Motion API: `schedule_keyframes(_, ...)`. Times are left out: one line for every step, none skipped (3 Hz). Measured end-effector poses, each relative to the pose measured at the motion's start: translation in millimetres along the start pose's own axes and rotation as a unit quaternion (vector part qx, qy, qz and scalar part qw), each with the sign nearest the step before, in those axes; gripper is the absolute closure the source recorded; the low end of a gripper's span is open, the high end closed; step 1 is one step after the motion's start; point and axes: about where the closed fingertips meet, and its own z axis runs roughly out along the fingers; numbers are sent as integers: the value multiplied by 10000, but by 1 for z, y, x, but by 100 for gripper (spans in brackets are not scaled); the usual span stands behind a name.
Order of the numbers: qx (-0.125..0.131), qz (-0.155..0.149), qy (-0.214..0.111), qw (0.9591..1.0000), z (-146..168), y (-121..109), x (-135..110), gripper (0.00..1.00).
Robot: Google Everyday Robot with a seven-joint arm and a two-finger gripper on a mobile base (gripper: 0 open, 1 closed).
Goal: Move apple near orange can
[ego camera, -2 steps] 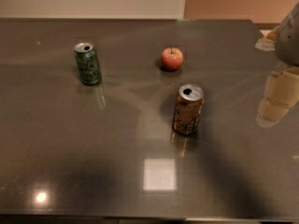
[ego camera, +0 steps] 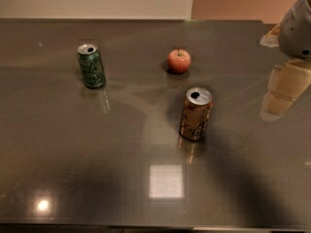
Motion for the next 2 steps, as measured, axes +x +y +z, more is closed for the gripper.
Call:
schedule_keyframes(-66, -43, -70, 9999, 12, -29, -15, 0)
schedule_keyframes(-108, -53, -179, 9998, 22, -58, -30, 0)
